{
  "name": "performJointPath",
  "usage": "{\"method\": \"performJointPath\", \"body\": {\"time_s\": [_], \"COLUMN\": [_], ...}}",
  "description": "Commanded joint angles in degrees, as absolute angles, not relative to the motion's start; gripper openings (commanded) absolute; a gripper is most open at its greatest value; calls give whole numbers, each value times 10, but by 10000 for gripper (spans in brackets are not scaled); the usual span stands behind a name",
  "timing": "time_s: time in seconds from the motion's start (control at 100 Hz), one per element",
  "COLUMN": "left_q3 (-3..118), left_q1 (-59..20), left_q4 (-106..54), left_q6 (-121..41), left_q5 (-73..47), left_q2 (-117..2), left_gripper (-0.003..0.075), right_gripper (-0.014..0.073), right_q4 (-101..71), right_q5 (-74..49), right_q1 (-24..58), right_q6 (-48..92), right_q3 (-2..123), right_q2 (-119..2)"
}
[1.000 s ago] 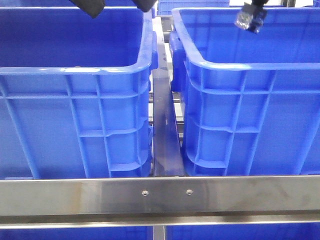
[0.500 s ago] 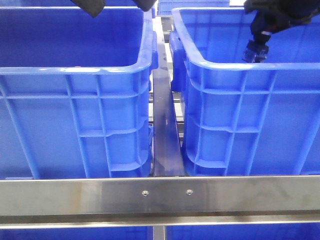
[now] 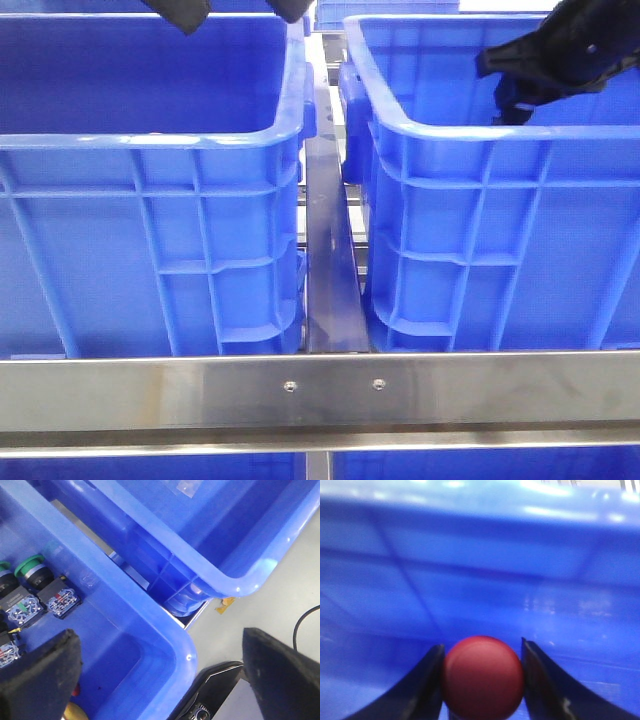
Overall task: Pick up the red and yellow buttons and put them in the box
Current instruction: 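Carry the red button with the right gripper into the empty crate and release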
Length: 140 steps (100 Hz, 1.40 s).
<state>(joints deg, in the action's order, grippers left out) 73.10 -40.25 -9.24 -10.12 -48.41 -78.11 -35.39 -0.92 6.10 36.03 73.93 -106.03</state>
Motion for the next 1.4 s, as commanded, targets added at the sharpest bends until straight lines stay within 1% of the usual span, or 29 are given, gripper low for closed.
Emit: {"method": "performJointPath", "body": {"time_s": [0.0, 0.11, 0.4, 0.47, 0.59, 0.67, 1.1, 1.21, 1.39], "left_q3": [748, 748, 748, 748, 748, 748, 748, 748, 748], "left_q1": [-407, -407, -407, -407, -407, -407, -407, -407, -407], "left_q4": [-101, -101, -101, -101, -101, -101, -101, -101, -101], "left_q6": [-100, -100, -100, -100, -100, -100, -100, -100, -100], "left_q5": [-447, -447, -447, -447, -447, -447, -447, -447, -446], "left_q2": [-765, -765, -765, -765, -765, -765, -765, -765, -765], "left_gripper": [610, 599, 599, 599, 599, 599, 599, 599, 599], "right_gripper": [341, 341, 344, 375, 479, 510, 509, 509, 509], "right_q4": [-352, -352, -352, -352, -352, -352, -352, -352, -352], "right_q5": [37, 38, 39, 37, 28, 22, 15, 0, -59], "right_q1": [66, 66, 66, 66, 66, 66, 66, 64, 62], "right_q6": [366, 366, 366, 366, 366, 366, 366, 366, 366], "right_q3": [758, 758, 758, 758, 758, 758, 758, 758, 757], "right_q2": [-1041, -1051, -1054, -1054, -1054, -1054, -1030, -1017, -987]}}
